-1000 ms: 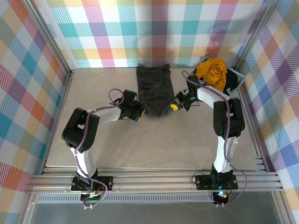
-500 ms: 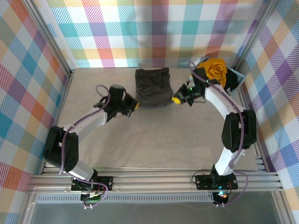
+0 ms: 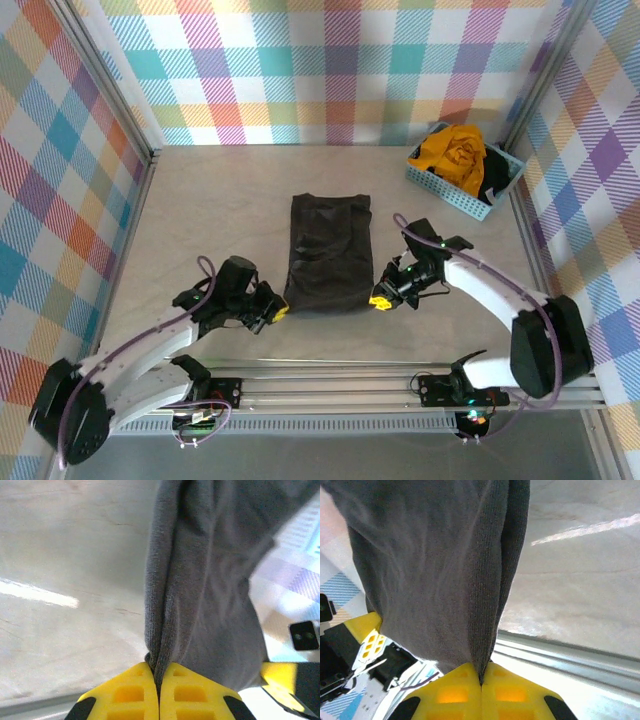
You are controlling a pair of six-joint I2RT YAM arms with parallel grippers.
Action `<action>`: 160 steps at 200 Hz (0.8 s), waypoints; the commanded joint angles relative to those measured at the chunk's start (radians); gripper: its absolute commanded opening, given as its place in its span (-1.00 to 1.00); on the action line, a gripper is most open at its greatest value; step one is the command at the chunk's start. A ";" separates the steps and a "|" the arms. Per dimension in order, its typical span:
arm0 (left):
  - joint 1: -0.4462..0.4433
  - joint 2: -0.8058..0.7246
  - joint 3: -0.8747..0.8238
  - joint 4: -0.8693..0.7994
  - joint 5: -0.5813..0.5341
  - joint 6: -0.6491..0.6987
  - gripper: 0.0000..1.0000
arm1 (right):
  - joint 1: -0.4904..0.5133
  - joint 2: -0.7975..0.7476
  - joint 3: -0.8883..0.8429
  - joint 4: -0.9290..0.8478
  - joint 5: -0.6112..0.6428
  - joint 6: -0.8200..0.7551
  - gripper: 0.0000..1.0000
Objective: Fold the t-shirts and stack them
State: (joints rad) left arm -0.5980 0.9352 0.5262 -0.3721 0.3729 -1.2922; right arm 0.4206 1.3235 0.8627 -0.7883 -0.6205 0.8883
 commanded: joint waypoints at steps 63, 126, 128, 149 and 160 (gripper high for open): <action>0.027 0.149 0.421 -0.194 -0.236 -0.091 -1.00 | -0.063 0.195 0.580 -0.323 0.097 0.035 -1.00; 0.223 0.890 1.083 -0.262 -0.234 0.015 -0.98 | -0.191 0.783 1.112 -0.239 0.098 0.080 -1.00; 0.227 0.909 1.103 -0.266 -0.232 0.018 -0.95 | -0.194 0.809 1.133 -0.236 0.098 0.079 -0.93; 0.256 1.125 1.302 -0.337 -0.225 0.065 -0.10 | -0.216 1.094 1.546 -0.380 0.134 -0.003 -0.22; 0.261 1.174 1.364 -0.317 -0.213 0.098 -0.02 | -0.218 1.245 1.871 -0.553 0.203 -0.047 -0.09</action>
State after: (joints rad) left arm -0.3626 1.9972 1.7725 -0.6094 0.1555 -1.2808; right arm 0.2173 2.3455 2.2948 -1.0870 -0.5083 0.9230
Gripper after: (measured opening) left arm 0.433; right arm 0.396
